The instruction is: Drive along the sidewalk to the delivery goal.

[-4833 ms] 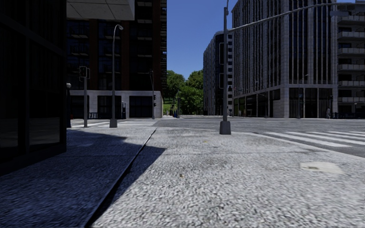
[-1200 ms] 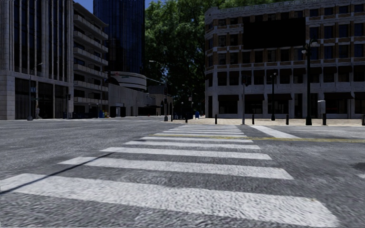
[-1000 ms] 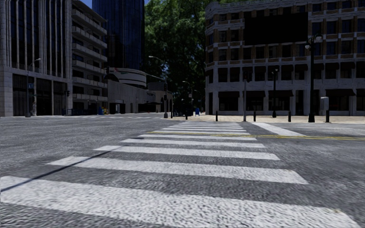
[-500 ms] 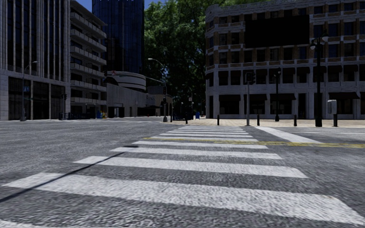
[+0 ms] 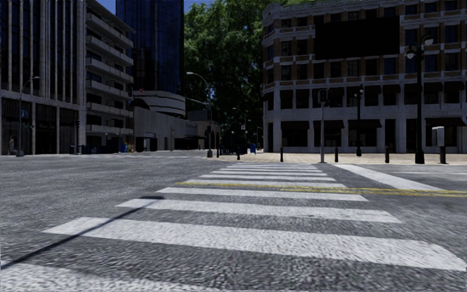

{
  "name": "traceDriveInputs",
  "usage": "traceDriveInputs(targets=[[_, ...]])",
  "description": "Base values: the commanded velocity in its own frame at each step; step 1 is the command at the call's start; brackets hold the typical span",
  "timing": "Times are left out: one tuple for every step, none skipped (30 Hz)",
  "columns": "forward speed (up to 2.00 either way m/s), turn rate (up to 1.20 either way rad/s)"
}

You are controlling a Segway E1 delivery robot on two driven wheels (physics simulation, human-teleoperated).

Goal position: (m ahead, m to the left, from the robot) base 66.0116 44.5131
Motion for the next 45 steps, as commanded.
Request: traceDriveInputs(targets=[[2.0,-0.15],[2.0,-0.22],[2.0,-0.22],[2.0,-0.26],[2.0,-0.28],[2.0,-0.28],[2.0,-0.28],[2.0,-0.28],[2.0,-0.28],[2.0,-0.28],[2.0,-0.28],[2.0,-0.28],[2.0,-0.28],[2.0,-0.28],[2.0,-0.28],[2.0,-0.28],[2.0,-0.28],[2.0,-0.28],[2.0,-0.28],[2.0,-0.28],[2.0,-0.28],[2.0,-0.28],[2.0,-0.28],[2.0,-0.28],[2.0,-0.28],[2.0,-0.28],[2.0,-0.28],[2.0,-0.28],[2.0,-0.28],[2.0,-0.28],[2.0,-0.28],[2.0,-0.28],[2.0,-0.28],[2.0,-0.28],[2.0,-0.28],[2.0,-0.28],[2.0,-0.26],[2.0,-0.26],[2.0,-0.06],[2.0,0.0],[2.0,0.0],[2.0,0.0],[2.0,0.0],[2.0,0.0],[2.0,0.0]])
